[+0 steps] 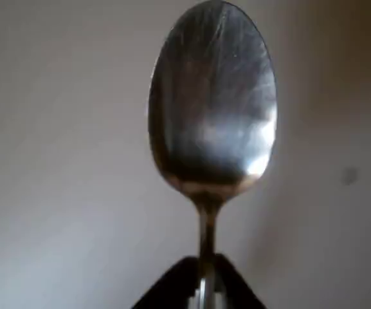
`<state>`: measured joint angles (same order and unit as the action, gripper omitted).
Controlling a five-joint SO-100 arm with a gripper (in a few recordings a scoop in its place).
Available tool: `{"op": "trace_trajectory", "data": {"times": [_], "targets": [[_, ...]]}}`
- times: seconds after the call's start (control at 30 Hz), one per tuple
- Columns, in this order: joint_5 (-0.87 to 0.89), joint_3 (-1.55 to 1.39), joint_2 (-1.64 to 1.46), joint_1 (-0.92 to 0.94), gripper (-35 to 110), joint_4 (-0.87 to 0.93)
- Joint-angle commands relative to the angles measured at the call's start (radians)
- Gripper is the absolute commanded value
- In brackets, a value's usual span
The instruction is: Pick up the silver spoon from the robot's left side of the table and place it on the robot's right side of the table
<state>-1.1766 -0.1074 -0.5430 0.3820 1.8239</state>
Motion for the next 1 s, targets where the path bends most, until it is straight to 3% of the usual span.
{"op": "trace_trajectory", "data": {"times": [0.0,0.53,0.97], "targets": [[-0.101,0.21,0.107,0.143,-2,0.005],[-0.356,0.242,0.256,0.314,-2,0.026],[-0.337,0.233,0.318,0.275,-2,0.031]]}}
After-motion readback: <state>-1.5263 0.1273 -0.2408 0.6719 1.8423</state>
